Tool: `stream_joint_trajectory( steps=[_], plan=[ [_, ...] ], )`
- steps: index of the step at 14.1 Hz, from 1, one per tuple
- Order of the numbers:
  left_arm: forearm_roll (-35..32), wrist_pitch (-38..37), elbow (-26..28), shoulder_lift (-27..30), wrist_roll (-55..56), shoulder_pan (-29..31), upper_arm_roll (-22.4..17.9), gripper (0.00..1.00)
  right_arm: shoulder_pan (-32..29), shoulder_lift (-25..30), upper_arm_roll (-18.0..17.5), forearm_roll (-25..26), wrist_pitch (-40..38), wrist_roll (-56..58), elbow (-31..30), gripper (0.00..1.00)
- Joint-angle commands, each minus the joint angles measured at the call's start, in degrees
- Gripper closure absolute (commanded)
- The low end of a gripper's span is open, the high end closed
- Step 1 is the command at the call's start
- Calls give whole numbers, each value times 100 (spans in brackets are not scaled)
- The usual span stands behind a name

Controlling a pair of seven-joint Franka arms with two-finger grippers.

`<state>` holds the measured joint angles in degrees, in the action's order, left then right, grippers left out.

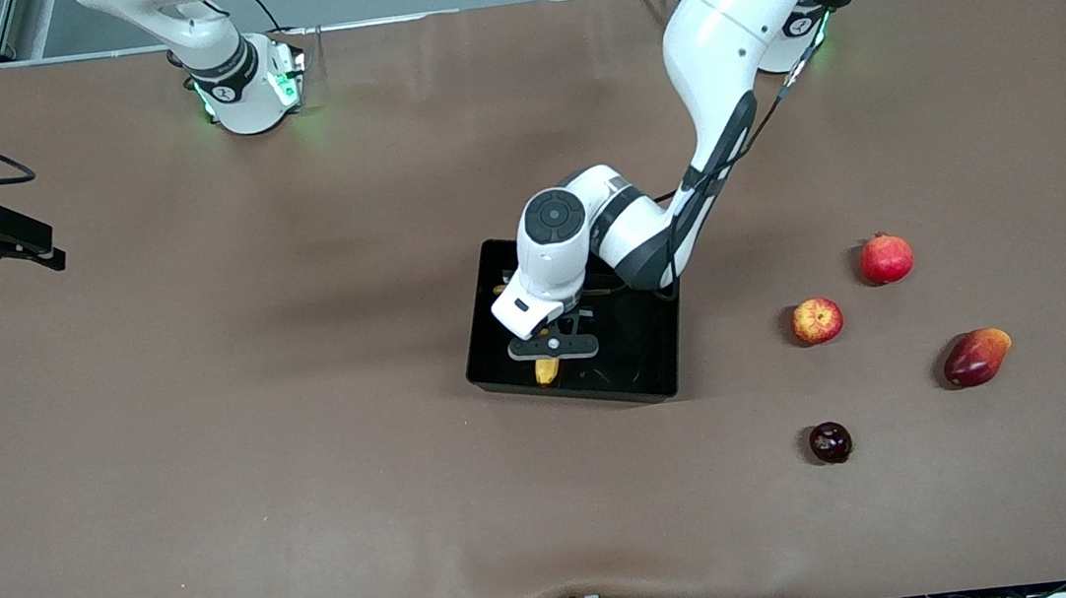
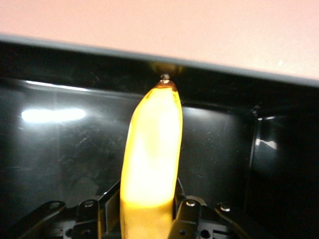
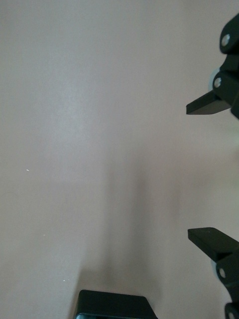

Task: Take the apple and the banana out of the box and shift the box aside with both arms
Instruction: 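Lift the banana with the left gripper while the right gripper reaches the box, then carry the banana to the fruits while the right gripper drags the box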

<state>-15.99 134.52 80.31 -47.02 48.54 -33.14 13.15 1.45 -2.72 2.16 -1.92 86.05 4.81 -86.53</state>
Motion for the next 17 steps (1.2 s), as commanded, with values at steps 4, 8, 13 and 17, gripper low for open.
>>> stream_joint_trajectory(
  steps=[4,8,13,17],
  plan=[
    [-19,-936,125,1088,76,351,38,100,644,-675,13,24,61,-532,251,0],
    [657,-1348,221,1678,-1019,931,56,100,1180,-1334,13,16,656,-798,356,0],
    [1115,-1648,634,2197,-3005,1766,65,100,1972,-2213,13,16,1546,-1138,356,0],
    [1115,-1824,1065,2408,-4340,2275,56,100,2481,-2697,4,-151,2204,-2394,365,0]
  ],
)
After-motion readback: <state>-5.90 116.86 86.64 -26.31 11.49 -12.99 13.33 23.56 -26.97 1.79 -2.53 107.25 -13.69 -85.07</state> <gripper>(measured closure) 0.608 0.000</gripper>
